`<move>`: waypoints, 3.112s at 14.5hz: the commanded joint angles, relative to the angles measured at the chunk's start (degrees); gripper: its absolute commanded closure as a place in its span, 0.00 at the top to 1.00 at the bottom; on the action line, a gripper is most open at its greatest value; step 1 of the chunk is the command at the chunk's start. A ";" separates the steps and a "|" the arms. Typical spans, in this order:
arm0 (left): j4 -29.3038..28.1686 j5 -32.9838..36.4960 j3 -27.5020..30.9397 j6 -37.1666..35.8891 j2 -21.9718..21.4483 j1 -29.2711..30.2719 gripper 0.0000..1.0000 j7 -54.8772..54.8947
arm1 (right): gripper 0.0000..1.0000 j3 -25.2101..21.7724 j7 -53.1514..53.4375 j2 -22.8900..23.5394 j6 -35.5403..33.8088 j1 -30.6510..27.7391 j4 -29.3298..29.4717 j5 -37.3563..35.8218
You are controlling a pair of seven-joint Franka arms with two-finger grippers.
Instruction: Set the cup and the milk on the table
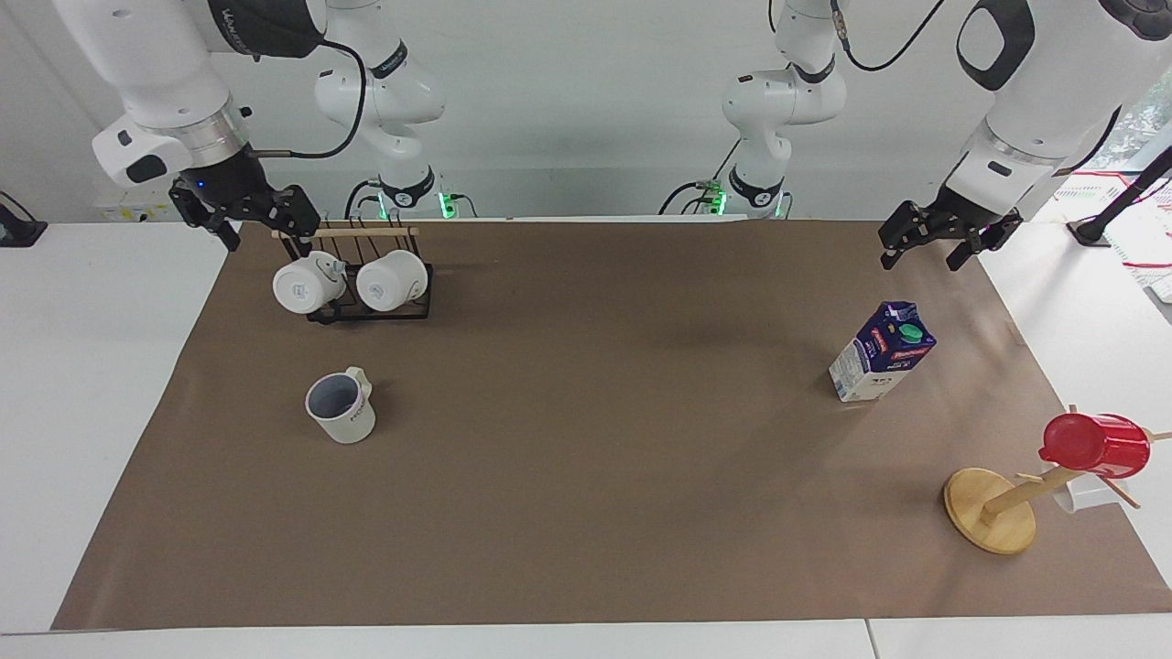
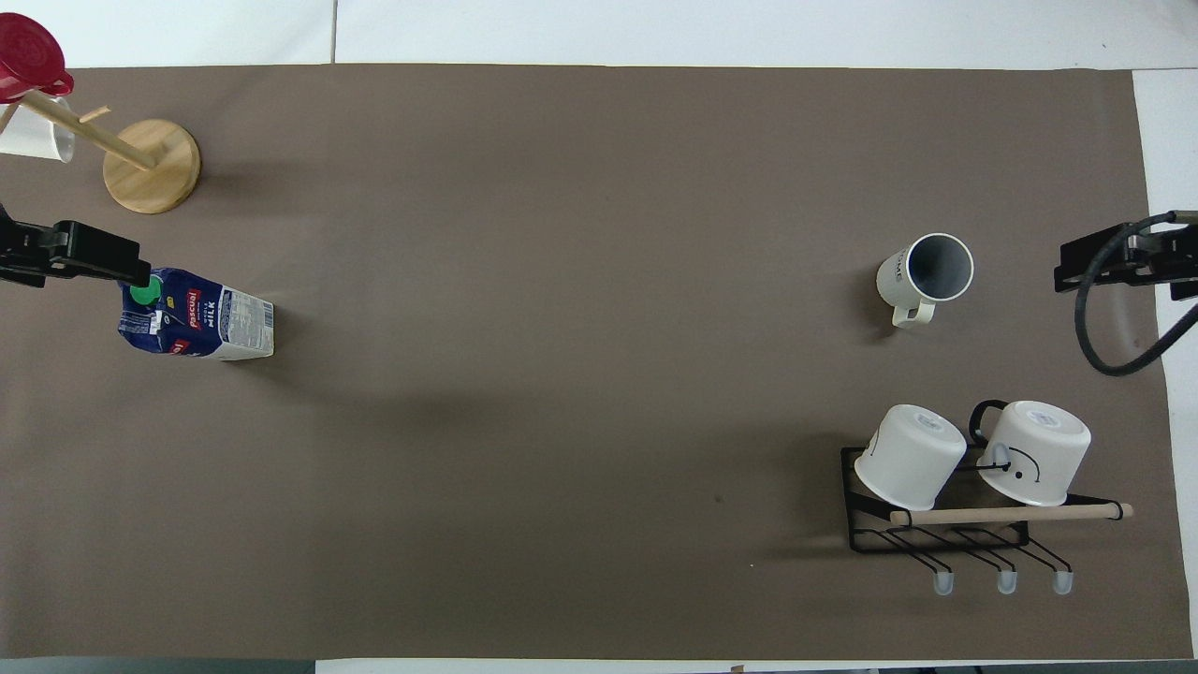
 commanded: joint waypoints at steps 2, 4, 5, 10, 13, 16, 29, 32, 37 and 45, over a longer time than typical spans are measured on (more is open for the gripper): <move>-2.00 -0.67 0.26 1.05 -1.60 0.19 1.00 1.05 | 1.00 0.47 1.96 -1.32 1.11 -0.33 -1.70 -0.38; -2.00 -0.67 0.26 0.97 -1.52 0.19 1.00 1.05 | 1.00 0.47 1.97 -1.32 1.11 -0.34 -1.70 -0.38; -2.00 -0.67 0.26 1.05 -1.52 0.19 1.00 1.05 | 1.00 0.47 1.88 -1.32 1.11 -0.34 -1.61 -0.38; -2.00 -0.67 0.26 1.05 -1.52 0.19 1.00 1.05 | 1.00 0.47 1.62 -1.49 1.55 -0.43 -2.39 -0.38; -2.00 -0.67 0.26 1.05 -1.60 0.19 1.00 1.05 | 1.00 0.56 1.61 -2.90 4.80 0.02 -5.47 -0.46; -2.00 -0.67 0.26 1.05 -1.52 0.19 1.00 1.05 | 1.00 0.48 1.35 -2.46 5.24 -0.25 -5.30 -0.46; -2.00 -0.67 0.26 1.05 -1.52 0.19 1.00 1.05 | 1.00 0.39 -24.83 9.83 37.92 -4.37 -19.27 3.49; -2.00 -0.67 0.26 1.05 -1.52 0.19 1.00 1.05 | 1.00 0.39 -27.12 10.89 45.12 -4.99 -24.27 3.49; -2.00 -0.67 0.26 1.05 -1.52 0.19 1.00 1.05 | 0.91 0.39 -27.21 11.87 48.04 -5.17 -26.38 3.58; -2.00 -0.67 0.26 0.97 -1.52 0.19 1.00 1.05 | 0.26 0.47 -27.04 13.96 51.64 -5.26 -28.24 3.58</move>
